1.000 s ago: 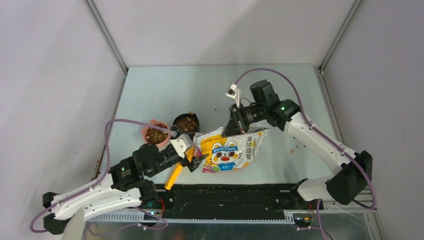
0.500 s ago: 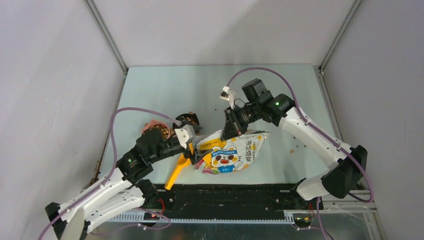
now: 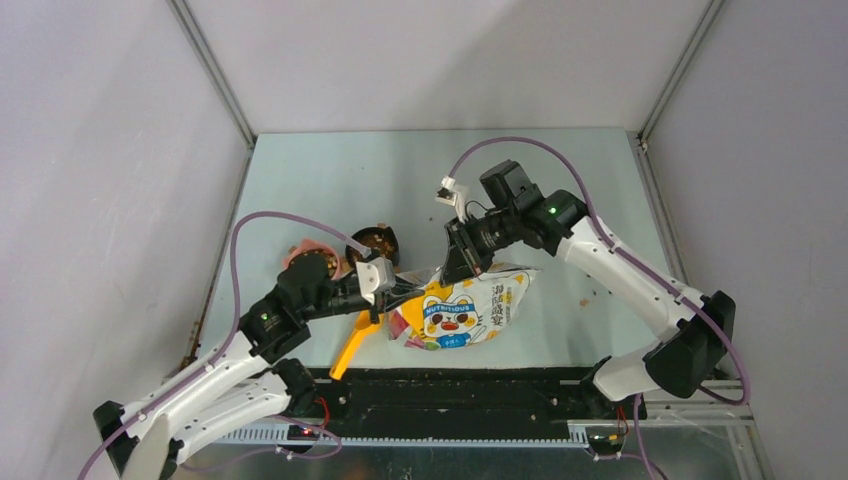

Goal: Serve the pet food
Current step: Close the pet food bag at the center of the board.

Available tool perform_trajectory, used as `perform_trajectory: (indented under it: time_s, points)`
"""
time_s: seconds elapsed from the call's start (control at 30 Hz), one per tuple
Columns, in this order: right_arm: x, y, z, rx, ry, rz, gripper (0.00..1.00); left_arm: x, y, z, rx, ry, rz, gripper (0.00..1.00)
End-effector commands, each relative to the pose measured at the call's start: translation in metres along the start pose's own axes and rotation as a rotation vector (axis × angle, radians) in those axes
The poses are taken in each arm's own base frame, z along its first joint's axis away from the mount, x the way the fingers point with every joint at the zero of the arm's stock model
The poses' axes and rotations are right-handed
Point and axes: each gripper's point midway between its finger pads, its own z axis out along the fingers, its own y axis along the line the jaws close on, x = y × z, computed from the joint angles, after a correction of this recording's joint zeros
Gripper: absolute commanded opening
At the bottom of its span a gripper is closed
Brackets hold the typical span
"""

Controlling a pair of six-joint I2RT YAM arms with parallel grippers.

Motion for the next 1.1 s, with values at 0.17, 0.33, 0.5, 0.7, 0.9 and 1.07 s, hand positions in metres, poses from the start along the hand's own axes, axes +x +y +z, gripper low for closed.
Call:
perform_trajectory:
  time_s: [0.17, 0.33, 0.5, 0.7, 0.9, 1.07]
  points:
    - [-0.056, 0.032, -0.06, 0.004, -0.412, -0.359, 0.68, -0.023, -0.007, -0.003, 0.013, -0.069, -0.072, 0.0]
    - [-0.042, -0.006, -0.09, 0.123, -0.584, -0.464, 0.95, -0.025, -0.001, -0.012, -0.063, -0.103, -0.109, 0.0]
    - [-0.014, -0.024, -0.115, 0.124, -0.625, -0.489, 0.94, -0.019, 0.005, -0.017, -0.122, -0.115, -0.166, 0.0]
    - [0.008, -0.041, -0.128, 0.007, -0.588, -0.502, 0.84, -0.012, 0.008, -0.014, -0.138, -0.084, -0.191, 0.0]
    - [0.019, -0.043, -0.132, 0.026, -0.581, -0.532, 0.8, -0.006, 0.016, -0.016, -0.189, -0.06, -0.195, 0.0]
    - [0.01, -0.039, -0.149, 0.166, -0.653, -0.547, 0.83, 0.003, 0.021, -0.021, -0.235, -0.049, -0.207, 0.0]
